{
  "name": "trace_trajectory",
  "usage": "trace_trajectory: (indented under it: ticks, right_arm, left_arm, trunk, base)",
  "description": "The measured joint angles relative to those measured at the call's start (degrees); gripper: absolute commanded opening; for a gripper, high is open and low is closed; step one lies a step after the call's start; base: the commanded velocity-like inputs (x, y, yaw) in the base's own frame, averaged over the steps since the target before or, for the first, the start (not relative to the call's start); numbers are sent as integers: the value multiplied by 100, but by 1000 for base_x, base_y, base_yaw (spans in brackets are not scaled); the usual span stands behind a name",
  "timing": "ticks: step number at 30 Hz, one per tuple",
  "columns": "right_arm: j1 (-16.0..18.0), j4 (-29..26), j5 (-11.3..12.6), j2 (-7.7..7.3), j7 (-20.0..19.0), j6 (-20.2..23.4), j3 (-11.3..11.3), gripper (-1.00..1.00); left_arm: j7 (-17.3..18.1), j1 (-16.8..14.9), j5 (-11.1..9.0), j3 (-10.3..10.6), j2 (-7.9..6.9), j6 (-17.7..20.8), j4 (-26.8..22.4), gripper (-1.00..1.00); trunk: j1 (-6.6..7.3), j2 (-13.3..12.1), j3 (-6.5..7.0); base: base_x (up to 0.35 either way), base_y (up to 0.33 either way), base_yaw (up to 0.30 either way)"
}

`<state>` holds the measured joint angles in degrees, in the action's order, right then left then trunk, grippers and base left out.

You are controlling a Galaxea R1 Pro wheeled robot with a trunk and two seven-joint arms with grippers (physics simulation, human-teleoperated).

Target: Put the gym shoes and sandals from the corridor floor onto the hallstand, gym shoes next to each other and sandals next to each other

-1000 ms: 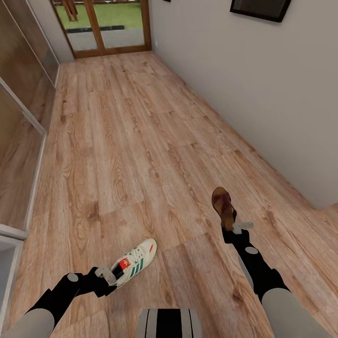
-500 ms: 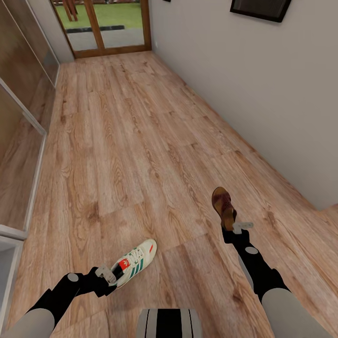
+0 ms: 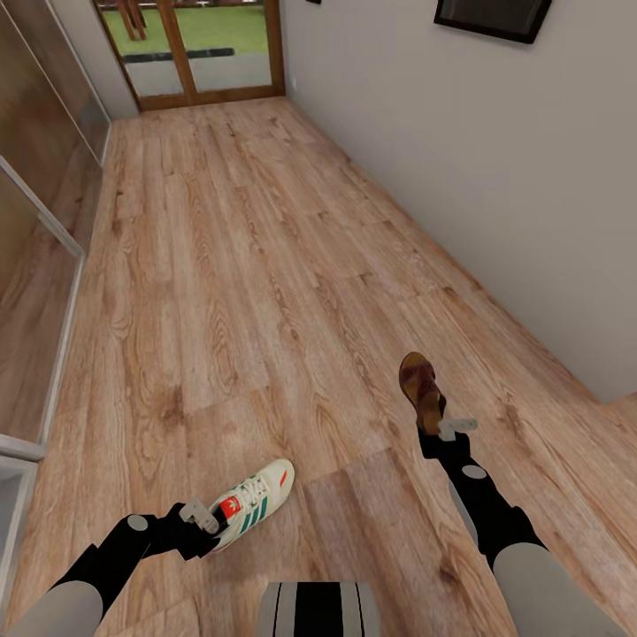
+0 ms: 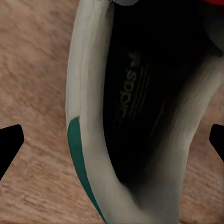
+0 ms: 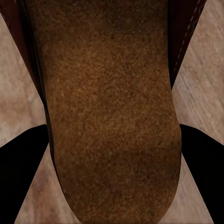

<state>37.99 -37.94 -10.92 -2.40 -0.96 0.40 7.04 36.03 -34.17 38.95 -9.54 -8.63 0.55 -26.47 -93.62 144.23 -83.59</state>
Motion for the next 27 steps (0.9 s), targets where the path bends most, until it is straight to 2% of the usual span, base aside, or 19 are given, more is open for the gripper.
trace_trajectory:
  ticks: [1,4,9,12,27]
  right_arm:
    - [-1,0,0,0,0,0,0,-100]
    - [-2,0,0,0,0,0,0,-100]
    - [1,2,0,0,0,0,0,-100]
    - [-2,2,0,0,0,0,0,-100]
    - [-2,0,0,0,0,0,0,-100]
  left_arm:
    - [-1,0,0,-1,0,0,2,-100]
    - [1,0,-11,8,0,3,4,-100]
    - [-3,-1,205,-13,-4,10,8,-100]
    - [-2,0,265,-21,-4,11,9,-100]
    - [1,7,288,-40,-15,9,1,-100]
  trunk:
    - [0,0,0]
    - [0,0,0]
    - [0,0,0]
    - [0,0,0]
    - [0,0,0]
  base:
    - [2,0,0]
    - [0,0,0]
    - [0,0,0]
    - [0,0,0]
    - [0,0,0]
